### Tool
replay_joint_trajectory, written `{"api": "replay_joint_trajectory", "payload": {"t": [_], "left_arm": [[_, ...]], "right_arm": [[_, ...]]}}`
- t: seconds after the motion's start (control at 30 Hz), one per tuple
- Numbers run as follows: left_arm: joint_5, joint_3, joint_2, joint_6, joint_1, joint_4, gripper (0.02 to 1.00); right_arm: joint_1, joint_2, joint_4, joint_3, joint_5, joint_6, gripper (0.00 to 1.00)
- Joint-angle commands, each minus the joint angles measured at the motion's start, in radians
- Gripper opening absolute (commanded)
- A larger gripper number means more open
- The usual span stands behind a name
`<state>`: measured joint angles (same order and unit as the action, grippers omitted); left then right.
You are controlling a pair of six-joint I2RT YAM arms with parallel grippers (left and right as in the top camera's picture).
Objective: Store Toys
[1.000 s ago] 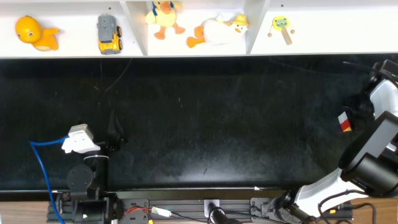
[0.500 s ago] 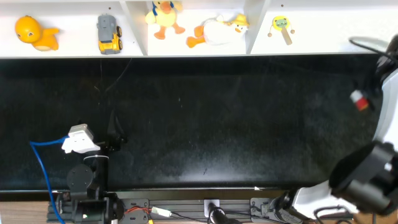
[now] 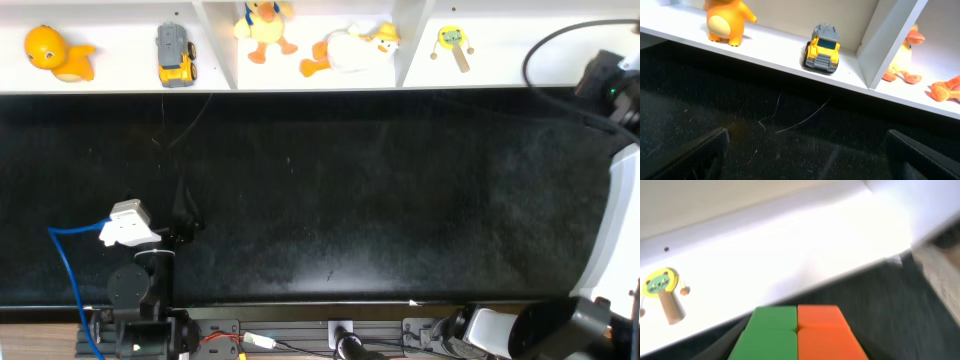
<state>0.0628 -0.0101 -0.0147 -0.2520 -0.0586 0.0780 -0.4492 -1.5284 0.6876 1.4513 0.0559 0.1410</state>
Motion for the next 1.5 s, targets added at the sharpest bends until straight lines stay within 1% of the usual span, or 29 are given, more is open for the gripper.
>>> {"api": "replay_joint_trajectory", "payload": {"t": [0.03, 0.1, 0.2, 0.3, 0.37, 0.43, 0.47, 0.53, 0.63, 0.7, 0.77, 0.97, 1.1, 1.3, 1.5], "left_arm": [[-0.01, 0.002, 0.012, 0.023, 0.007, 0.002, 0.998], [-0.01, 0.002, 0.012, 0.023, 0.006, 0.002, 0.998], [-0.009, 0.002, 0.012, 0.023, 0.006, 0.002, 0.998], [-0.01, 0.002, 0.012, 0.023, 0.007, 0.002, 0.998], [-0.01, 0.002, 0.012, 0.023, 0.007, 0.002, 0.998], [-0.01, 0.002, 0.012, 0.023, 0.007, 0.002, 0.998], [-0.01, 0.002, 0.012, 0.023, 0.007, 0.002, 0.998], [-0.009, 0.002, 0.012, 0.023, 0.007, 0.002, 0.998], [-0.009, 0.002, 0.012, 0.023, 0.006, 0.002, 0.998], [-0.01, 0.002, 0.012, 0.023, 0.007, 0.002, 0.998], [-0.01, 0.002, 0.012, 0.023, 0.006, 0.002, 0.996], [-0.01, 0.002, 0.012, 0.023, 0.006, 0.002, 0.996], [-0.009, 0.002, 0.012, 0.023, 0.006, 0.002, 0.998], [-0.009, 0.002, 0.012, 0.023, 0.006, 0.002, 0.998], [-0.01, 0.002, 0.012, 0.023, 0.006, 0.002, 0.998]], "right_arm": [[-0.003, 0.011, -0.167, -0.115, 0.133, 0.145, 0.049], [-0.002, 0.011, -0.238, -0.137, 0.171, 0.153, 0.051], [0.007, 0.019, -0.254, -0.14, 0.223, 0.175, 0.049], [0.013, 0.035, -0.29, -0.172, 0.232, 0.206, 0.049], [0.003, 0.027, -0.416, -0.251, 0.226, 0.255, 0.049], [-0.023, -0.003, -0.595, -0.346, 0.226, 0.246, 0.047], [-0.037, -0.023, -0.693, -0.386, 0.233, 0.211, 0.047], [-0.062, -0.064, -0.852, -0.429, 0.293, 0.156, 0.045], [-0.072, -0.129, -1.027, -0.436, 0.43, 0.128, 0.047], [-0.06, -0.167, -1.12, -0.436, 0.473, 0.119, 0.045], [-0.048, -0.2, -1.189, -0.436, 0.468, 0.094, 0.045], [-0.037, -0.312, -1.367, -0.436, 0.472, -0.034, 0.045], [-0.028, -0.364, -1.429, -0.436, 0.464, -0.029, 0.047], [-0.029, -0.398, -1.455, -0.434, 0.399, -0.012, 0.045], [-0.029, -0.468, -1.472, -0.432, 0.392, -0.006, 0.045]]}}
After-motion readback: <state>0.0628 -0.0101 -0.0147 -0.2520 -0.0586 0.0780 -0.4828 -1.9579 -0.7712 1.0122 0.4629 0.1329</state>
